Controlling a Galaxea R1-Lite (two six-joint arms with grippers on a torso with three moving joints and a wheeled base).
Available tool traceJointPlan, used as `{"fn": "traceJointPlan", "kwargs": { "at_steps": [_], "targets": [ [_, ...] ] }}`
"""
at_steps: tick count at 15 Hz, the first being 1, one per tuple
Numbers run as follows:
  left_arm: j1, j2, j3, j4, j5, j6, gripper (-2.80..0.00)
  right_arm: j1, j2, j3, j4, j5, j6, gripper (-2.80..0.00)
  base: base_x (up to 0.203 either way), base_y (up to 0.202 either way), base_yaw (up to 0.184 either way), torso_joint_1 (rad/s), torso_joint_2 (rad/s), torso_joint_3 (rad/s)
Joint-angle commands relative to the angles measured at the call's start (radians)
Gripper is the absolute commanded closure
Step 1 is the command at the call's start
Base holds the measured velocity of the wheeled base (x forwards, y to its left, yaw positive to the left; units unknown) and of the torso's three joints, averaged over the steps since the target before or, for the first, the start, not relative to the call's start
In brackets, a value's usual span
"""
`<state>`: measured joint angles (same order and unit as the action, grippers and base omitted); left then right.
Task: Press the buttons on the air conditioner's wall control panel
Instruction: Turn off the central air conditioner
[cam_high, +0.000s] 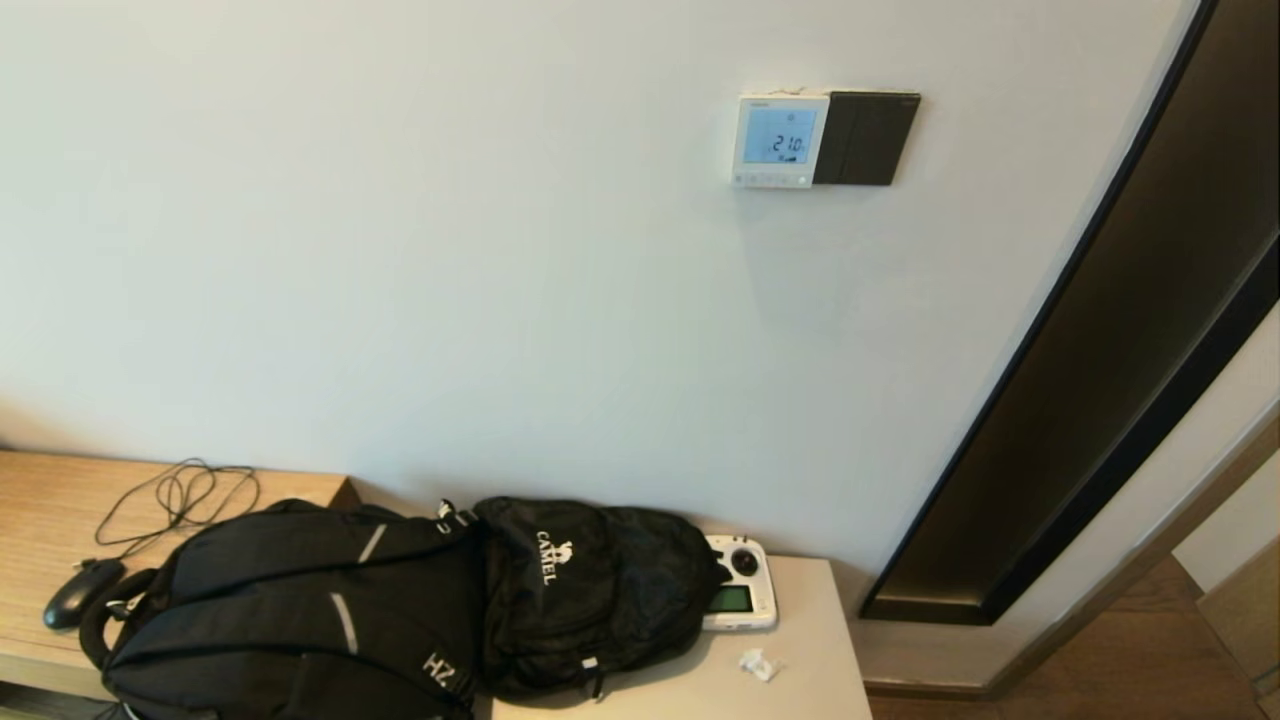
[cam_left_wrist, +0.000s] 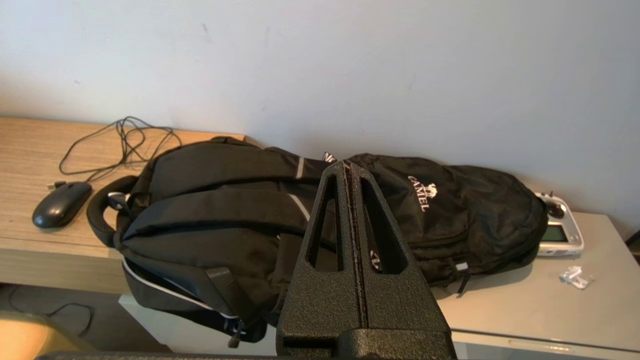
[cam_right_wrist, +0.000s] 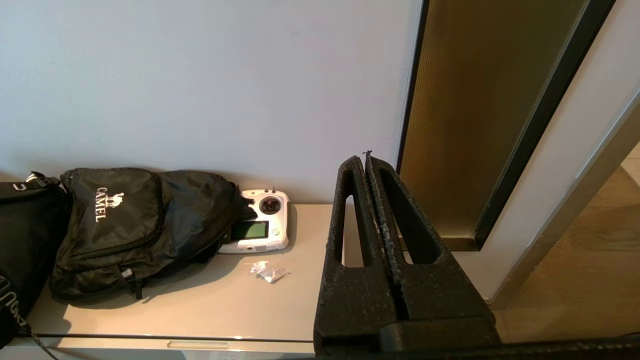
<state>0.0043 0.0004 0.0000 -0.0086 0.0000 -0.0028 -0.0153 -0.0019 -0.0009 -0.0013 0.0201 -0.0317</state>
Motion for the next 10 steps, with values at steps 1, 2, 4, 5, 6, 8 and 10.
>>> {"fn": "traceJointPlan", "kwargs": {
  "at_steps": [1, 2, 4, 5, 6, 8, 10],
  "targets": [
    [0.0, -0.001, 0.0, -0.001, 0.0, 0.0, 0.0, 0.0, -0.001, -0.001, 0.0, 0.001, -0.001, 0.0, 0.0, 0.0, 0.0, 0.0, 0.0, 0.0],
    [0.0, 0.0, 0.0, -0.001, 0.0, 0.0, 0.0, 0.0, -0.001, -0.001, 0.0, 0.001, -0.001, 0.0, 0.0, 0.0, 0.0, 0.0, 0.0, 0.0],
    [0.0, 0.0, 0.0, -0.001, 0.0, 0.0, 0.0, 0.0, -0.001, 0.001, 0.0, 0.001, -0.001, 0.0, 0.0, 0.0, 0.0, 0.0, 0.0, 0.0],
    [0.0, -0.001, 0.0, -0.001, 0.0, 0.0, 0.0, 0.0, -0.001, 0.0, 0.0, 0.0, -0.001, 0.0, 0.0, 0.0, 0.0, 0.0, 0.0, 0.0],
    [0.0, -0.002, 0.0, -0.001, 0.0, 0.0, 0.0, 0.0, -0.001, 0.0, 0.0, 0.001, -0.001, 0.0, 0.0, 0.0, 0.0, 0.0, 0.0, 0.0],
    [0.0, -0.002, 0.0, -0.001, 0.0, 0.0, 0.0, 0.0, -0.001, 0.0, 0.0, 0.001, -0.001, 0.0, 0.0, 0.0, 0.0, 0.0, 0.0, 0.0],
    [0.0, -0.001, 0.0, -0.001, 0.0, 0.0, 0.0, 0.0, -0.001, 0.001, 0.0, 0.001, -0.001, 0.0, 0.0, 0.0, 0.0, 0.0, 0.0, 0.0]
  ]
}}
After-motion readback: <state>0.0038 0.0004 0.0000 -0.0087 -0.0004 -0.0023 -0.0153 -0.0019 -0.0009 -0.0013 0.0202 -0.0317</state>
